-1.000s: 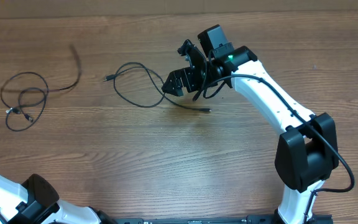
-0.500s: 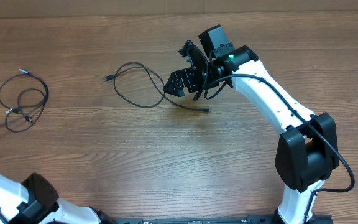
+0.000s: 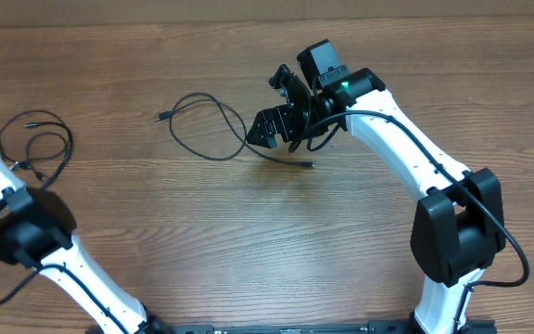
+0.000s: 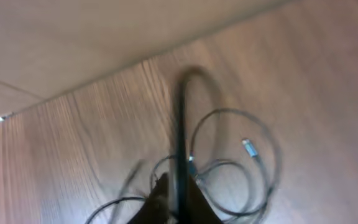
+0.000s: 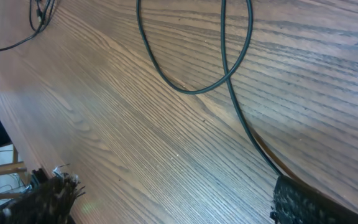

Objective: Untangle cables

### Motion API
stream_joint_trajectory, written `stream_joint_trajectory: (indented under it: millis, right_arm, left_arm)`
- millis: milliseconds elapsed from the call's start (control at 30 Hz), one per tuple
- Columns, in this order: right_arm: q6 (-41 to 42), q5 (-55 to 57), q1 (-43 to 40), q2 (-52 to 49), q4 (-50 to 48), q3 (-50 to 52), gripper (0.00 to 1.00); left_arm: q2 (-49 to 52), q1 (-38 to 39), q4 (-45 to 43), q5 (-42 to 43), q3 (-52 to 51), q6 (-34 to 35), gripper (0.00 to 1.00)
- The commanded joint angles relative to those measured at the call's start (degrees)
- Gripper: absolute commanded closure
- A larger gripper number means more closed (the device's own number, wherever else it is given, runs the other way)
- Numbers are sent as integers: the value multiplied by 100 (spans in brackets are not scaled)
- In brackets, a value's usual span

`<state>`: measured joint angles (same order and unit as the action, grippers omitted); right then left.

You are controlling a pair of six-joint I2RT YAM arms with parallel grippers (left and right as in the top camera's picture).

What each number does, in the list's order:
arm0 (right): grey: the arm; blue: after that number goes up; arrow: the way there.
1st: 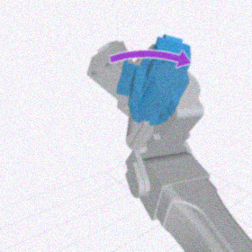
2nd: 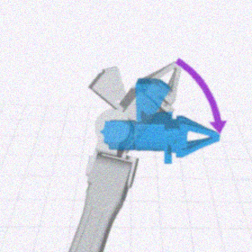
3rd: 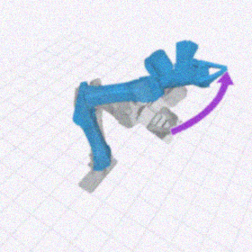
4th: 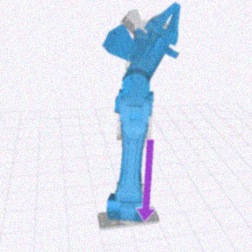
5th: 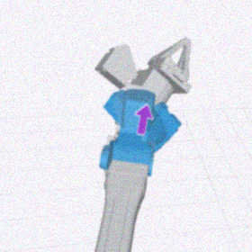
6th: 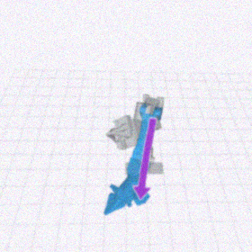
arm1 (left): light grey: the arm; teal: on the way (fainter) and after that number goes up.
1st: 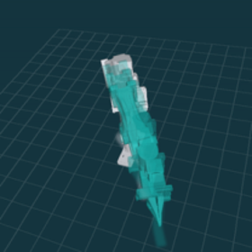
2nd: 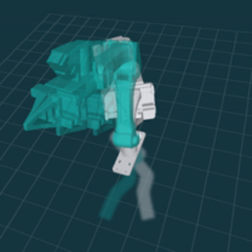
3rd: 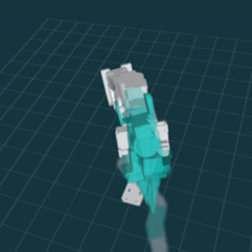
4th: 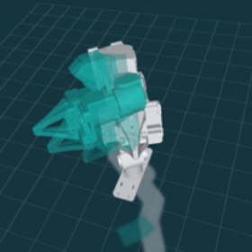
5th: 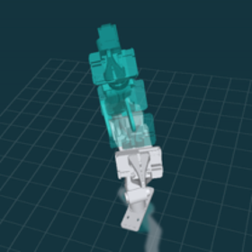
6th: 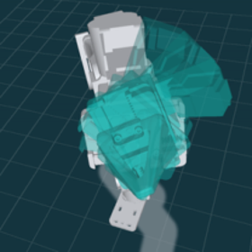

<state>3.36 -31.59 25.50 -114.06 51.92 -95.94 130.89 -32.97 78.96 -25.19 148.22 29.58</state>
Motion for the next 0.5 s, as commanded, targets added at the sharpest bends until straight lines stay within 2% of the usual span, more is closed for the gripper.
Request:
stream_joint_trajectory:
  millis: [0, 67, 233, 367, 467]
  right_arm:
    - [-46, 74, -17, -9, -13, -116, 0]
    - [-46, 96, -17, -9, -13, -116, 0]
    - [-44, 308, -22, -9, 13, -116, 0]
    - [-20, 413, -225, 31, 52, -155, 0]
    - [7, 415, -562, 144, 243, -334, 0]
  left_arm:
    - [402, -9, 127, -13, 28, -46, 14]
    - [476, -9, 245, 83, 28, -46, 0]
    - [57, -4, 358, 391, 179, 0, 0]
    - [-846, 26, 328, 1596, 184, -13, 0]
    - [-1346, 229, 332, 2553, 184, -356, 0]
